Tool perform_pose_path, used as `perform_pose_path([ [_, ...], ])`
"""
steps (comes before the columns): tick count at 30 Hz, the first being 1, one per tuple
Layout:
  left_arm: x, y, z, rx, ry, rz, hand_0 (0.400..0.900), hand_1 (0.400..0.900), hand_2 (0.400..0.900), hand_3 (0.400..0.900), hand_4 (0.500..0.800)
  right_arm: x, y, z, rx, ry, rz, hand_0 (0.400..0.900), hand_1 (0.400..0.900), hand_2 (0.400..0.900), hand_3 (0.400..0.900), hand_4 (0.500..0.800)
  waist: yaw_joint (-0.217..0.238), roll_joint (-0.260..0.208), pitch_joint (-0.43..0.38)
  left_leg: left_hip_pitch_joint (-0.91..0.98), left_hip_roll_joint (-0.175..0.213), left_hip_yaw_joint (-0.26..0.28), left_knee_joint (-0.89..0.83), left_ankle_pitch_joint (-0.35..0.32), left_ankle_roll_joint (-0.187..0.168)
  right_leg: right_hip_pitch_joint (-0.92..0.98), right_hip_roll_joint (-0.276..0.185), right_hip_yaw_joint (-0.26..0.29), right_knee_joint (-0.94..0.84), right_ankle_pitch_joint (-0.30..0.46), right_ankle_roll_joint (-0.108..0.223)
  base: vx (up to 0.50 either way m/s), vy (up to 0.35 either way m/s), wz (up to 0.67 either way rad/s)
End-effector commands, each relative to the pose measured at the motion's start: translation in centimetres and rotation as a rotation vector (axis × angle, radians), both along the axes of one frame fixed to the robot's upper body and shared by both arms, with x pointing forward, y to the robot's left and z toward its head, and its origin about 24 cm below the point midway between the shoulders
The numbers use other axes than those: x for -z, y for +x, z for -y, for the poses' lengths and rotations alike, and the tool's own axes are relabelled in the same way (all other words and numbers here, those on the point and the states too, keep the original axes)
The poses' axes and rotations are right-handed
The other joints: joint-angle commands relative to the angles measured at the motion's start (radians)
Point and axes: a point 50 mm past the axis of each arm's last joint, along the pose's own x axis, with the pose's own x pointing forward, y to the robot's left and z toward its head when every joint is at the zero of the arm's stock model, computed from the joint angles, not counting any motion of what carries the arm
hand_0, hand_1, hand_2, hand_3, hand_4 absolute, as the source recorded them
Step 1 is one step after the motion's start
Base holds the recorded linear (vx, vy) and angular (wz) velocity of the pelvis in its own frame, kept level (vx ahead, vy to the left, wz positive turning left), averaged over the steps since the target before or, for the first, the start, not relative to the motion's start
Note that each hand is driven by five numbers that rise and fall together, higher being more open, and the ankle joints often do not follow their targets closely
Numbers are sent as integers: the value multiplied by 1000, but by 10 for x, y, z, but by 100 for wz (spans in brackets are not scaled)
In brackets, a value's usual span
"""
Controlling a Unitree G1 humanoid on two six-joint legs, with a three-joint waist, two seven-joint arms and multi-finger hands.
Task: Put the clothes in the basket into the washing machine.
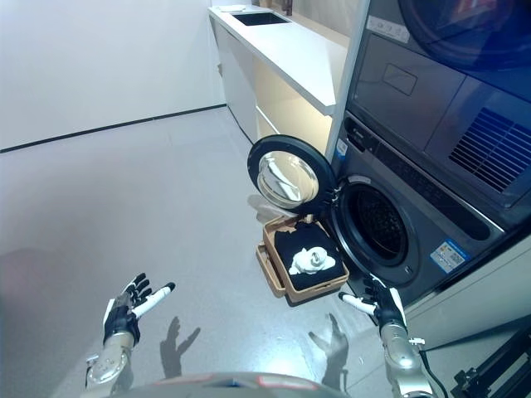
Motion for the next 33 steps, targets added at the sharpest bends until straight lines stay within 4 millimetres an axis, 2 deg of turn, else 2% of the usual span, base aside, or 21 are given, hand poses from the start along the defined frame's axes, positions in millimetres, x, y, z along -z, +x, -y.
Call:
perform_pose_path([
  [1,-34,26,-25,-32,99,193,900,900,900,900,800,-27,33,3,-45,-59,173,900,900,900,900,800,18,-16,-28,5,20,-27,8,-79,-2,-104,-20,-18,42,87,25,0,0,0],
  [14,-33,24,-27,-29,96,177,900,900,900,900,800,-27,32,7,-38,-53,163,900,900,900,900,800,22,-8,-18,-21,22,-37,82,-102,-8,-123,-18,-7,104,50,11,7,-26,3],
  [18,-33,28,-27,-25,92,175,900,900,900,900,800,-32,35,12,-39,-64,181,900,900,900,900,800,20,-5,-5,-49,34,-54,136,-110,-17,-150,-8,1,176,9,-7,31,-95,15],
  [22,-33,35,-24,-13,74,185,900,900,900,900,800,-35,30,23,-11,-78,185,900,900,900,900,800,12,-8,9,-78,66,-87,202,-104,-37,-174,31,6,264,-51,-40,74,-162,26],
  [24,-33,35,-24,-12,71,184,900,900,900,900,800,-36,29,24,-8,-80,188,900,900,900,900,800,10,-10,10,-92,70,-93,234,-105,-40,-175,40,8,274,-62,-48,76,-176,16],
  [25,-34,37,-22,-13,59,196,900,900,900,900,800,-38,28,30,0,-92,187,900,900,900,900,800,17,-19,26,-137,51,-115,349,-84,-38,-166,50,15,285,-70,-64,48,-140,18],
  [26,-34,40,-20,-13,49,205,900,900,900,900,800,-39,28,32,2,-97,192,900,900,900,900,800,18,-20,35,-166,48,-129,377,-55,-35,-163,55,12,288,-74,-73,47,-140,20],
  [27,-34,40,-20,-13,48,205,900,900,900,900,800,-39,28,32,2,-97,192,900,900,900,900,800,16,-20,35,-169,47,-131,379,-55,-36,-165,54,10,289,-75,-73,30,-44,34],
  [28,-34,44,-16,-8,28,217,900,900,900,900,800,-43,29,38,23,-120,202,900,900,900,900,800,19,-24,49,-234,75,-160,329,30,-37,-156,56,0,290,-89,-80,34,-18,26],
  [31,-35,46,-15,-11,24,225,900,900,900,900,800,-47,33,41,40,-130,224,900,900,900,900,800,21,-45,62,-313,90,-183,292,63,-23,-165,42,4,306,-93,-80,54,-2,8],
  [33,-34,46,-16,-26,23,222,900,900,900,900,800,-50,38,40,40,-137,243,900,900,900,900,800,34,-42,79,-369,126,-211,207,128,-28,-170,47,27,329,-106,-83,122,51,-28],
])
